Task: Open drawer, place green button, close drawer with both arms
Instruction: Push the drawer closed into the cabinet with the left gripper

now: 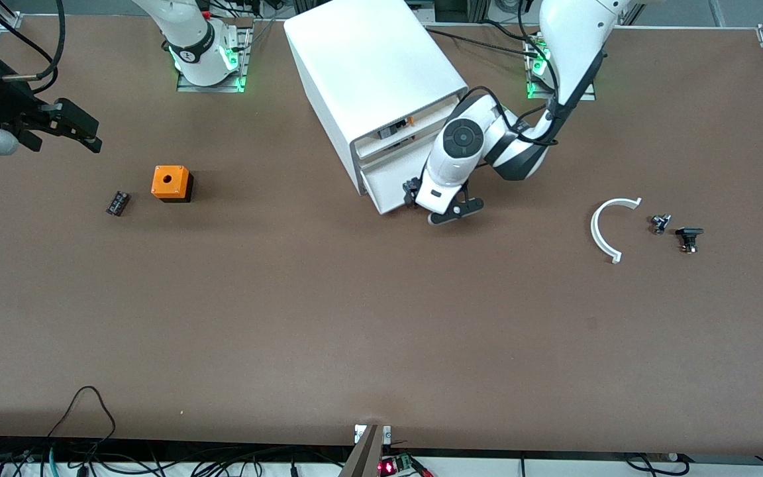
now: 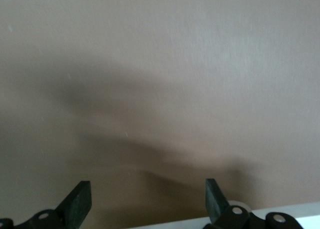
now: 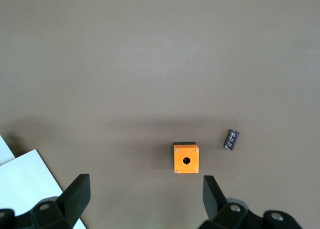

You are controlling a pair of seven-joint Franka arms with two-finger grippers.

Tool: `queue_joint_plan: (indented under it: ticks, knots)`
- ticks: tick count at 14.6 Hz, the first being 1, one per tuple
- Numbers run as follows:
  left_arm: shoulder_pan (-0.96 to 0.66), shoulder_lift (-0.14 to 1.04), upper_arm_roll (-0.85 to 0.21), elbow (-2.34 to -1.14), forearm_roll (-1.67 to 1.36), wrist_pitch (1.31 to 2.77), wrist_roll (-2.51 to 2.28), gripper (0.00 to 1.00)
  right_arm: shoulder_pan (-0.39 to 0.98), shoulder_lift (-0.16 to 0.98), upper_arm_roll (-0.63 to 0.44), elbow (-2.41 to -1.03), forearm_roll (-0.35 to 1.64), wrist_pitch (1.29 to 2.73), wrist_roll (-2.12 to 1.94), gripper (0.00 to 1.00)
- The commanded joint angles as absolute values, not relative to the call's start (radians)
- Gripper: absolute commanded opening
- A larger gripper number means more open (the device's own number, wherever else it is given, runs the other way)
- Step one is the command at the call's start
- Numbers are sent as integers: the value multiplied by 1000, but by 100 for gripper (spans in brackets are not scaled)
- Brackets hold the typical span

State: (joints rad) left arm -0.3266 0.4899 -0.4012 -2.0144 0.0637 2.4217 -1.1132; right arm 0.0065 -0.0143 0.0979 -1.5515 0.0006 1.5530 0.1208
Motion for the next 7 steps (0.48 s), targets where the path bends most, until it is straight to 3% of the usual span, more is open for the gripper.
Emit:
queue_joint_plan:
  ticks: [1,7]
  knots:
    - [-321,468,-451,-2057,14,2424,-1123,100,21,17,84,-1493,6,1545,95,100]
    - [-324,471,-524,-2079,-23,2411,-1138,100,21,17,84,-1491,-2,1546,98,100]
